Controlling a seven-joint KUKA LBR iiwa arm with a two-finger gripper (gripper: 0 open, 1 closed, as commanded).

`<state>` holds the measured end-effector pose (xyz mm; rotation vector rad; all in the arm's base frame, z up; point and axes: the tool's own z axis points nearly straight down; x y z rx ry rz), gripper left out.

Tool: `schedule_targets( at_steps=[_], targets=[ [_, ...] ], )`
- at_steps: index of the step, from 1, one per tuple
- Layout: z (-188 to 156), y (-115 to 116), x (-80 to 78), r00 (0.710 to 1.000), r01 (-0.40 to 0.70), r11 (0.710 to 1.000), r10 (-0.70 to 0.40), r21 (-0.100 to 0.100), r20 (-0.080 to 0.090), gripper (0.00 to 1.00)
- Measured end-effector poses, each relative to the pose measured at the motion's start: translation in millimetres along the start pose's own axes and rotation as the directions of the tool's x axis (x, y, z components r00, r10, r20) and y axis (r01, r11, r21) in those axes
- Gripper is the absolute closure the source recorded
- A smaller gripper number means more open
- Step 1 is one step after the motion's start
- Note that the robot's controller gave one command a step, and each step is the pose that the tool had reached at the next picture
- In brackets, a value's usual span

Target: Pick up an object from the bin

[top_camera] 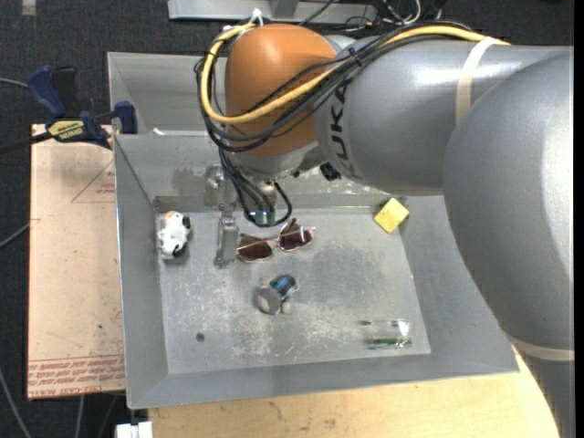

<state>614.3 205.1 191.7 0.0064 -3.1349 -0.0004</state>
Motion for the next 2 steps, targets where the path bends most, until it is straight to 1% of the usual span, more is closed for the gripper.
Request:
schedule_targets(
  at_steps=[1,2],
  targets=[
    [-5,-1,-1.8,1.0,-0.003,1.0,0.003,-0.002,0.008,0.0],
    [54,-44,-7.6,0.992,0.122,0.993,-0.122,0.0,0.011,0.0]
  ],
)
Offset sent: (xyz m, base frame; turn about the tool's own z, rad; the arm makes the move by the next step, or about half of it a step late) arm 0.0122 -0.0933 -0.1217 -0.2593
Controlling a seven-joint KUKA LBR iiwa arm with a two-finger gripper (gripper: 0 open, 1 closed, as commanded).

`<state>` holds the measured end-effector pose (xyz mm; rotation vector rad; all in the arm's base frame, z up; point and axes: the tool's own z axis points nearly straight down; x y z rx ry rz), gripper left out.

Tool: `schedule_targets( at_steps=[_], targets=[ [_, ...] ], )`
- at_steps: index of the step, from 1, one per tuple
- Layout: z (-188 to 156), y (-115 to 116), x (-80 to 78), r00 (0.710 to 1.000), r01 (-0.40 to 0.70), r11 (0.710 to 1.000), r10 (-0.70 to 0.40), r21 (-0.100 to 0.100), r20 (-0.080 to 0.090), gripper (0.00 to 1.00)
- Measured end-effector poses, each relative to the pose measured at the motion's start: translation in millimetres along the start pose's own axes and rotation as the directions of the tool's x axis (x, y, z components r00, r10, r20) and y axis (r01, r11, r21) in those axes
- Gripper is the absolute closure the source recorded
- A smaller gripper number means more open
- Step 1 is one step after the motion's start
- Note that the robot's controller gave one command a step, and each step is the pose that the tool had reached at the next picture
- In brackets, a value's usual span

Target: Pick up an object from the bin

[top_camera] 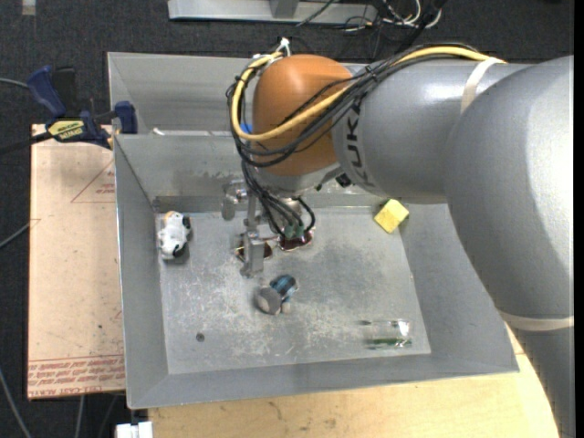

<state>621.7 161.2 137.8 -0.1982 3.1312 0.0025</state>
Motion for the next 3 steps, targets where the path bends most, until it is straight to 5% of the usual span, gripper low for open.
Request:
schedule_targets(
  at_steps=[1,2,3],
  targets=[
    [7,-50,-2.2,0.985,0.175,0.985,-0.175,0.001,-0.002,0.0],
    [8,-58,-1.9,1.0,0.01,1.0,-0.01,0.0,-0.002,0.0],
    [71,-60,9.8,0.998,0.057,0.998,-0.057,0.0,-0.005,0.0]
  ],
)
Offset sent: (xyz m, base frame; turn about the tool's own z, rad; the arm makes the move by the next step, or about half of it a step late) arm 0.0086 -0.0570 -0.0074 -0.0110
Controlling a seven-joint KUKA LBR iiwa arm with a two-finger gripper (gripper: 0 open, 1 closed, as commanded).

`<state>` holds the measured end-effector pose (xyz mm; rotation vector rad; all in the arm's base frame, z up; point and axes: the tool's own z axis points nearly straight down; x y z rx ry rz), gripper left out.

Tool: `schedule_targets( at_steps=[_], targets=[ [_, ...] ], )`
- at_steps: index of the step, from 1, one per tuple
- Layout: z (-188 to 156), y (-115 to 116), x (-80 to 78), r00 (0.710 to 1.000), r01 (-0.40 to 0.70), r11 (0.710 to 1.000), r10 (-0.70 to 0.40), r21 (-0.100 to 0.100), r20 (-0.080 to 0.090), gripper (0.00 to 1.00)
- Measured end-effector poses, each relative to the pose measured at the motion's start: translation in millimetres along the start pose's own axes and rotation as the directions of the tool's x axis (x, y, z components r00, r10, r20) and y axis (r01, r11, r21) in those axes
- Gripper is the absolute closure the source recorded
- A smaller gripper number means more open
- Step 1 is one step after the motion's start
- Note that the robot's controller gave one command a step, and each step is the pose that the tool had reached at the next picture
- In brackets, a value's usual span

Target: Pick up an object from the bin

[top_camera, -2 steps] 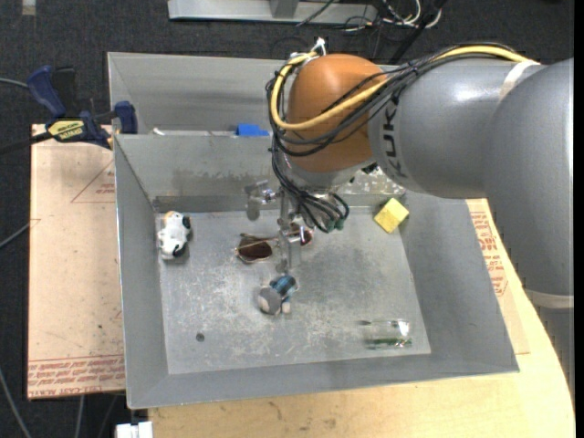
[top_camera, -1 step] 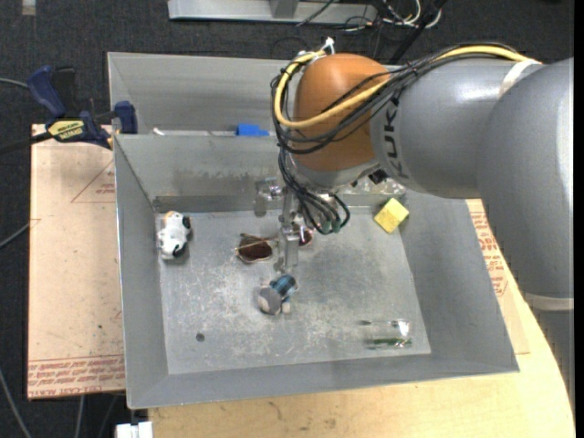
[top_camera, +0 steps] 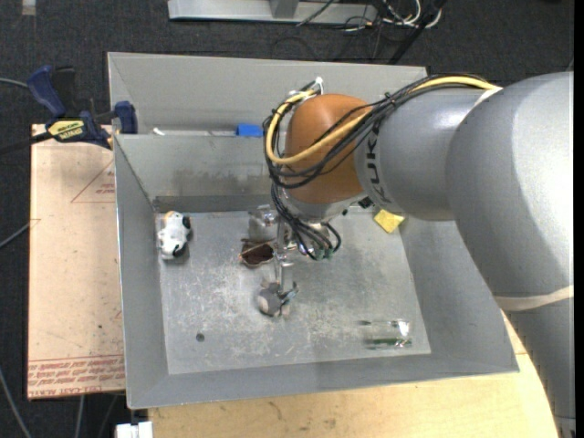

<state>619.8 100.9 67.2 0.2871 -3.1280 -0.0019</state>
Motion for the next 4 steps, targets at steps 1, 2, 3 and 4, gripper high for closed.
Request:
schedule_targets(
  at_steps=[1,2,3,4],
  targets=[
    [-4,3,-7.9,0.992,-0.126,0.992,0.126,-0.001,0.004,1.0],
    [-4,3,-7.9,0.992,-0.126,0.992,0.126,-0.001,0.004,1.0],
    [-7,3,-6.6,0.992,-0.126,0.992,0.126,-0.001,0.001,1.0],
    [-26,3,-4.9,0.992,-0.126,0.992,0.126,0.0,-0.005,1.0]
  ],
)
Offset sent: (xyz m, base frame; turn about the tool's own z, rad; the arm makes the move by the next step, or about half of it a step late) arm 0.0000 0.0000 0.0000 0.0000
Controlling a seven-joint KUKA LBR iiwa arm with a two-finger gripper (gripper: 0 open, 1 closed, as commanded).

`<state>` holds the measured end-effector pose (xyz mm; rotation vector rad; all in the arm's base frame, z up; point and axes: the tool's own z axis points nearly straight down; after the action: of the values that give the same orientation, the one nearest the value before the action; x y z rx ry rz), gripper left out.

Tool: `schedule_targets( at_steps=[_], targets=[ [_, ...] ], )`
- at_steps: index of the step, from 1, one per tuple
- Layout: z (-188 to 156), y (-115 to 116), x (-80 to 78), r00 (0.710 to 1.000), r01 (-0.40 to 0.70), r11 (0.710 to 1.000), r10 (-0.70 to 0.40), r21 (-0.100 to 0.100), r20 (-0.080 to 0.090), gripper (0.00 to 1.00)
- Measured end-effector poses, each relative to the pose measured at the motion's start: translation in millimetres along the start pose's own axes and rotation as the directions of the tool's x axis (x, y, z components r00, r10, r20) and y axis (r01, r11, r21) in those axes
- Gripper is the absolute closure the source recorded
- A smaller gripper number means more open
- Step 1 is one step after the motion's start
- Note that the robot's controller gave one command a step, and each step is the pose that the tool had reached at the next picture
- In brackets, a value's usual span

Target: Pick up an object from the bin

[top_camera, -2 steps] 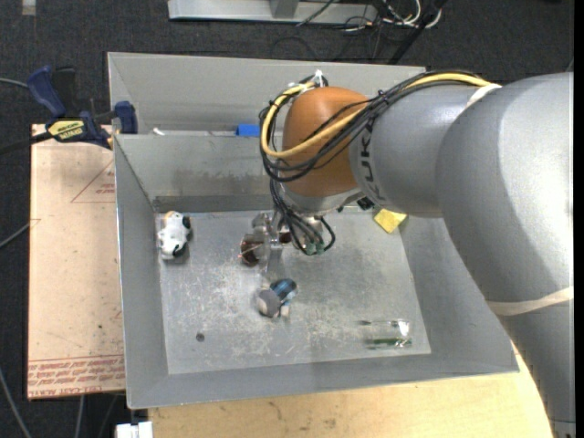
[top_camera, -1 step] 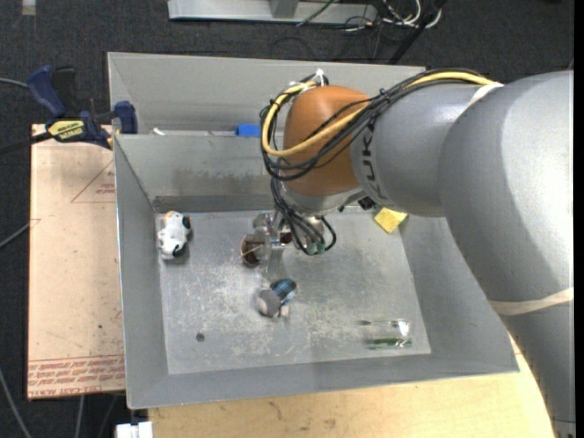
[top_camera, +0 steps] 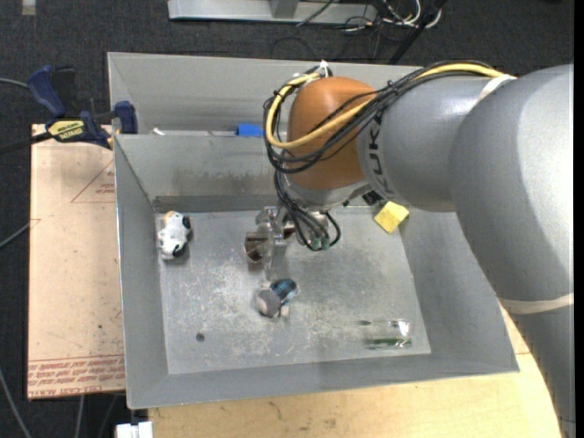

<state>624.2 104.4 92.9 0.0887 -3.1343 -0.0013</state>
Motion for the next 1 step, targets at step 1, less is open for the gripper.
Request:
schedule_targets(
  at_steps=[1],
  targets=[
    [-20.7,0.3,-2.6,1.0,0.0,1.0,0.0,-0.001,0.01,1.0]
  ],
)
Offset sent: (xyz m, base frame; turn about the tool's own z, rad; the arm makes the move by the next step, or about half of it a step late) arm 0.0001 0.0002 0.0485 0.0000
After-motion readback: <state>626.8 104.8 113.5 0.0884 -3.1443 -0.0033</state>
